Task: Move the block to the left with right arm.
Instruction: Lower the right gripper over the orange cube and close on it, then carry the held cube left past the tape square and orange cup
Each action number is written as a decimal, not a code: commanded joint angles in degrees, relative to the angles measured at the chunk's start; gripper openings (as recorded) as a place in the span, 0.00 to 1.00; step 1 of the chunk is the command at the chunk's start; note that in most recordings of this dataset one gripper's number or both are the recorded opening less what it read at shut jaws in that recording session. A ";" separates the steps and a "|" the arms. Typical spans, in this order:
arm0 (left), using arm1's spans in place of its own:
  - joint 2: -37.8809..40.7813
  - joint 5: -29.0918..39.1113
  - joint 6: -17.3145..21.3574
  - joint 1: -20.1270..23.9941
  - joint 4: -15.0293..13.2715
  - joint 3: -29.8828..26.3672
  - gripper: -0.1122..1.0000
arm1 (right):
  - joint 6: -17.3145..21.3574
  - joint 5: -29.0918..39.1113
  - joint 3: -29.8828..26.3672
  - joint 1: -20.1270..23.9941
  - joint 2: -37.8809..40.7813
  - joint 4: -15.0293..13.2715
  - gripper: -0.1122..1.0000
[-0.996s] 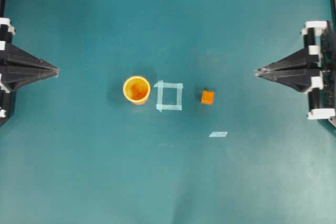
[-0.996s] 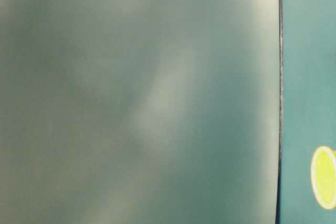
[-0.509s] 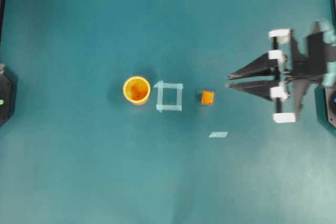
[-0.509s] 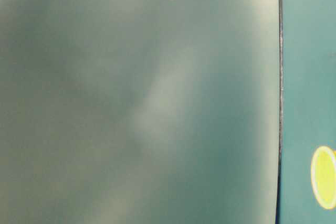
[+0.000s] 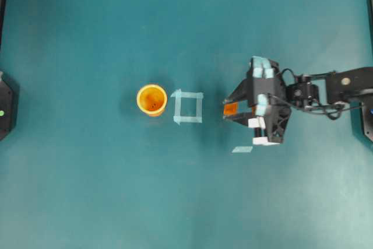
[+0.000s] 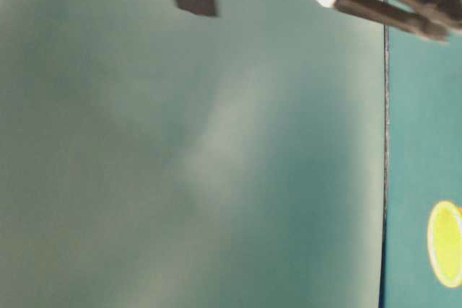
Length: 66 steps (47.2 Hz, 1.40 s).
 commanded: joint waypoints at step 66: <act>0.44 1.41 1.05 0.18 0.35 -0.70 0.10 | 6.42 8.09 -5.89 -1.93 -3.25 5.36 0.46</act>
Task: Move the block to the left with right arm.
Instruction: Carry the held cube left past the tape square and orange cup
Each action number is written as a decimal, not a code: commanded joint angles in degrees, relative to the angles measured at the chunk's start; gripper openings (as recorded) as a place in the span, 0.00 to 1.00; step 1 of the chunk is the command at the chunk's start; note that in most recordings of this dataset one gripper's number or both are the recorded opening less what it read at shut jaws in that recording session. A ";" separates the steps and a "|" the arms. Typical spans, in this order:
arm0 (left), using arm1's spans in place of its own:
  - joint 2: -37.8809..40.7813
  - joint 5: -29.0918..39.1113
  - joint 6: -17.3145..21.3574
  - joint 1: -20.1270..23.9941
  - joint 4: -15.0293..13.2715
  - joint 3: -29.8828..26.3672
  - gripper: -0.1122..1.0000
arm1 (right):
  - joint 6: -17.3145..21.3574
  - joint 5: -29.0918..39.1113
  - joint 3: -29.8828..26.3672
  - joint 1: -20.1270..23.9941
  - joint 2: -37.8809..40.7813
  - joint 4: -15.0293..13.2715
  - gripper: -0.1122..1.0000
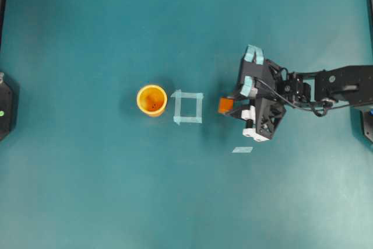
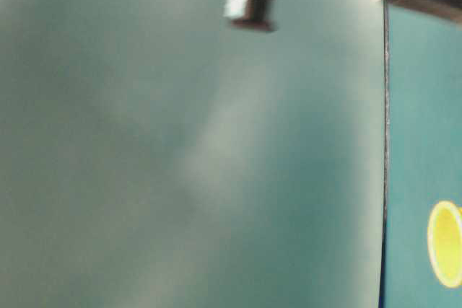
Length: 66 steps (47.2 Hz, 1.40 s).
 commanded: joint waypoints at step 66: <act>0.00 2.46 0.18 0.18 0.26 -1.58 0.10 | -1.67 24.26 -43.59 -0.97 7.29 -12.83 0.46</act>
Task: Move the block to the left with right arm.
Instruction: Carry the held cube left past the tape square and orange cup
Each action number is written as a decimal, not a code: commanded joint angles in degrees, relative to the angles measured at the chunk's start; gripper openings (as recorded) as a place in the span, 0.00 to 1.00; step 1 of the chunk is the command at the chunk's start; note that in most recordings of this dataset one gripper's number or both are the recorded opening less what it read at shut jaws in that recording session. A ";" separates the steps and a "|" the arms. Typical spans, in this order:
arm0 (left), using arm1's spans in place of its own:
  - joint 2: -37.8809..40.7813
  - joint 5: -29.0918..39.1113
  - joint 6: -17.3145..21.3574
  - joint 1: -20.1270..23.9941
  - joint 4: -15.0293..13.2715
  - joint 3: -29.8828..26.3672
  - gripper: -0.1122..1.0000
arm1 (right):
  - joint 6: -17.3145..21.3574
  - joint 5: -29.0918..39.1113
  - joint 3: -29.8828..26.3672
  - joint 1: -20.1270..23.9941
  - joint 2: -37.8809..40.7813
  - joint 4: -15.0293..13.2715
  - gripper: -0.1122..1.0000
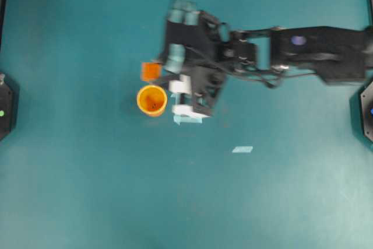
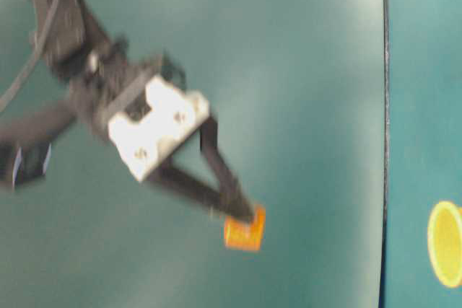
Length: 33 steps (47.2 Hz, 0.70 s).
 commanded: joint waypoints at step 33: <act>-0.53 1.41 0.09 0.26 0.18 -2.46 0.10 | 0.70 -12.57 -24.52 0.62 20.92 -0.35 0.46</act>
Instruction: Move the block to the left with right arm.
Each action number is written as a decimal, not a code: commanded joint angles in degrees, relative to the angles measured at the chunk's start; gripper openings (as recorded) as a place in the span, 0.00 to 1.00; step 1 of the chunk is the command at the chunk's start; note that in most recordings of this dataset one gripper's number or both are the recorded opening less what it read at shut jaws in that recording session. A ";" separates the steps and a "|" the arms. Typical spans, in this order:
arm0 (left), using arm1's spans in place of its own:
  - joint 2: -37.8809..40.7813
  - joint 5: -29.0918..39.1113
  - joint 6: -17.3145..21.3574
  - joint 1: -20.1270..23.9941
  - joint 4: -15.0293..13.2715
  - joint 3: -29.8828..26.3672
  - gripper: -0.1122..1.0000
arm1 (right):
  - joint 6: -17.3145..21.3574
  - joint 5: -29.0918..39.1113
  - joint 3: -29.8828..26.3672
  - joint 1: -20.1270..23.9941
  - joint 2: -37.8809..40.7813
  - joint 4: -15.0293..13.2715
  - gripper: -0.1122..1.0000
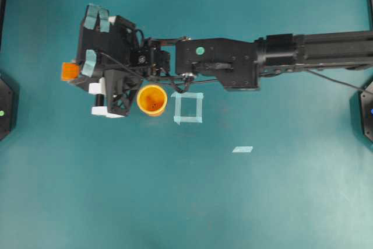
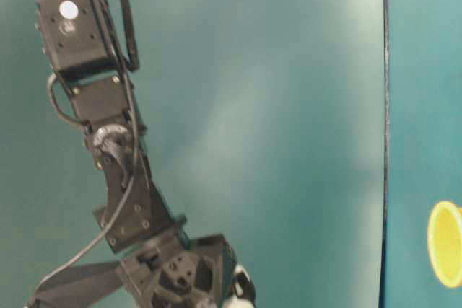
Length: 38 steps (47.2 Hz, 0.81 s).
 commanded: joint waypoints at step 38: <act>0.44 -0.26 0.09 0.18 0.18 -1.76 0.10 | 0.44 -4.04 -7.65 2.02 5.19 0.26 0.46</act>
